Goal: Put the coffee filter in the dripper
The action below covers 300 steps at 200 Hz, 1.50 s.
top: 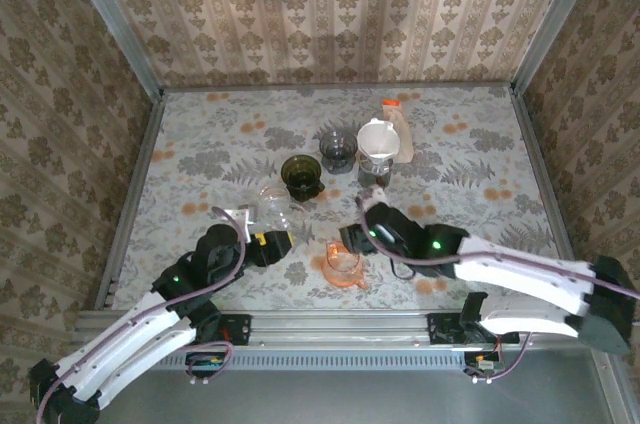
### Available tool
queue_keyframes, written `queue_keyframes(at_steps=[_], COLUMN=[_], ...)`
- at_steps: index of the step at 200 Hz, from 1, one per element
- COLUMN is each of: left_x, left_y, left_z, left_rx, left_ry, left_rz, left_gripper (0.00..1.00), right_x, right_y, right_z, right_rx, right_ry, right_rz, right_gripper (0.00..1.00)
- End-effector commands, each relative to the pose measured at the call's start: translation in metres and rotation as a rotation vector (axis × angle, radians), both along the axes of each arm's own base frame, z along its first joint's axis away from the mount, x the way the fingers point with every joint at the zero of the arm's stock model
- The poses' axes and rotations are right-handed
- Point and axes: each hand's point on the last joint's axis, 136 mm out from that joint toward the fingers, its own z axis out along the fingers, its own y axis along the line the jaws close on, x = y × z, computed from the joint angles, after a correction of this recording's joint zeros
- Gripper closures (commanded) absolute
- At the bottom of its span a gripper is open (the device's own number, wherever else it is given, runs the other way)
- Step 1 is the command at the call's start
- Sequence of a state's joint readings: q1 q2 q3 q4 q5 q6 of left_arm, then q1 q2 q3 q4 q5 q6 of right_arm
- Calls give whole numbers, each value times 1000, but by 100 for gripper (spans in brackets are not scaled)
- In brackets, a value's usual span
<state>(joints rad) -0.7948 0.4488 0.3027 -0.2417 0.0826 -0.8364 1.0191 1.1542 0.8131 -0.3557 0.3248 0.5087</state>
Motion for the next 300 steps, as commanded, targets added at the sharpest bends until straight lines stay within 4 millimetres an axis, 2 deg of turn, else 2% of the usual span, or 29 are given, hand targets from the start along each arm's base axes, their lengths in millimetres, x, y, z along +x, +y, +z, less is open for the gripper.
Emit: queue_keyframes(at_steps=[1,8,20,50,96,141,200,244,300], left_x=[-1,-2,-3,-4,-2,0,0,0,1], left_y=[4,4,6,10,13,14,14,15,15], left_z=[1,2,3,4,0,-2,-3,-3,-3], left_rx=[-1,-2,-2,2,12,10,6,3,-1], left_ry=[-15,-16,-16,-17,-12,2,12,17,17], left_rz=[-3,-2,2,8,19,24,21,21,25], left_gripper=[27,27,27,27,27,27,27,27,27], right_x=[19,32,53,97,128,144,161,165,165], right_y=[38,44,51,55,58,73,77,86,89], right_z=[-5,-8,-25,-51,-75,-79,-86,-88,-72], right_rx=[-22,-35,-72,-84,-107,-109,-159,-167,-174], right_ry=[24,23,40,81,101,78,54,48,7], right_rz=[120,117,108,69,73,110,115,148,162], right_gripper=[31,31,31,31,32,37,41,59,82])
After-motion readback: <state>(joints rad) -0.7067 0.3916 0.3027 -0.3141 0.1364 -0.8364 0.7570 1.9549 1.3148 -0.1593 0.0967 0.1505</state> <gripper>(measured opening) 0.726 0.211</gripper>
